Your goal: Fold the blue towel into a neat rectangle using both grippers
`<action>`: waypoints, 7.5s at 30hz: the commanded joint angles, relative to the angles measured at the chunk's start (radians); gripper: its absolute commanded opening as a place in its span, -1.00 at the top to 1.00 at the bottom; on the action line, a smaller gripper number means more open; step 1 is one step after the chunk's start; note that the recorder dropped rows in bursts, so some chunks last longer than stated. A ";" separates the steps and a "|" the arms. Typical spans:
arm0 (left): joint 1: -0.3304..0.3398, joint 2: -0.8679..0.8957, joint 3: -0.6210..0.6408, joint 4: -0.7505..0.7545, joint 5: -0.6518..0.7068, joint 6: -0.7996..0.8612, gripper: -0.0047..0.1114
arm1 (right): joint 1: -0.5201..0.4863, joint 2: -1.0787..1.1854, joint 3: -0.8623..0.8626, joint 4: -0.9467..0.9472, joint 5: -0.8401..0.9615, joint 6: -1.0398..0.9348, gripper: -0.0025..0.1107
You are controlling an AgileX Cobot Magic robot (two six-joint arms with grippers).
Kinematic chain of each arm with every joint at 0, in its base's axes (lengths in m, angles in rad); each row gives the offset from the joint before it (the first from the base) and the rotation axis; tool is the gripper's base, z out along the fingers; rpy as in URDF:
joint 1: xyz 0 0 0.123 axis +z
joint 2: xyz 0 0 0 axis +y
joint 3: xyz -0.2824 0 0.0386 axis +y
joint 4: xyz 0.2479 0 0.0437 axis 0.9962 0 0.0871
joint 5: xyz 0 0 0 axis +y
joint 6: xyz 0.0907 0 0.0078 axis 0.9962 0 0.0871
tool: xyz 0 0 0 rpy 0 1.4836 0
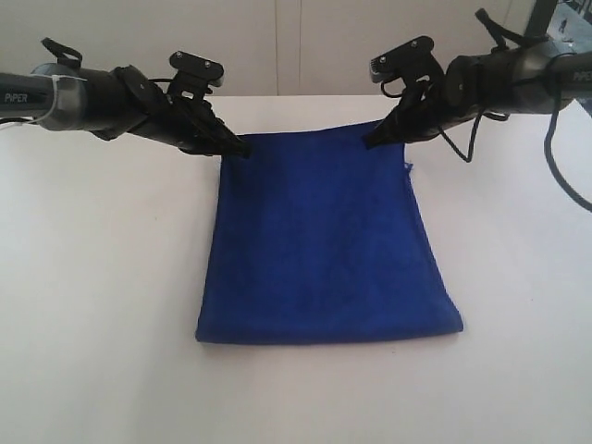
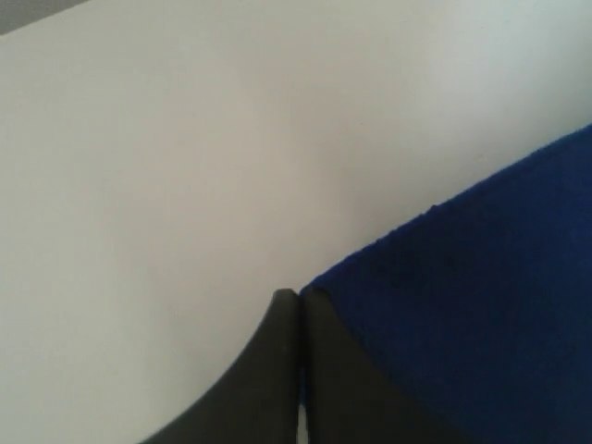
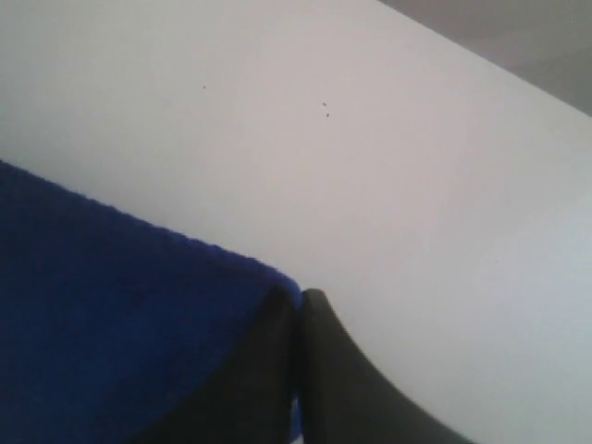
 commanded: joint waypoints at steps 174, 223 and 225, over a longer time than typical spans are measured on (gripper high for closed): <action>0.161 -0.066 -0.042 0.048 0.634 -0.324 -0.28 | -0.090 0.197 -0.466 0.122 0.570 0.299 0.21; 0.138 -0.088 -0.050 0.038 0.664 -0.252 -0.07 | -0.090 0.235 -0.463 0.245 0.917 0.263 0.80; 0.138 -0.088 -0.050 0.038 0.664 -0.252 -0.07 | -0.090 0.233 -0.463 0.239 0.917 0.263 0.80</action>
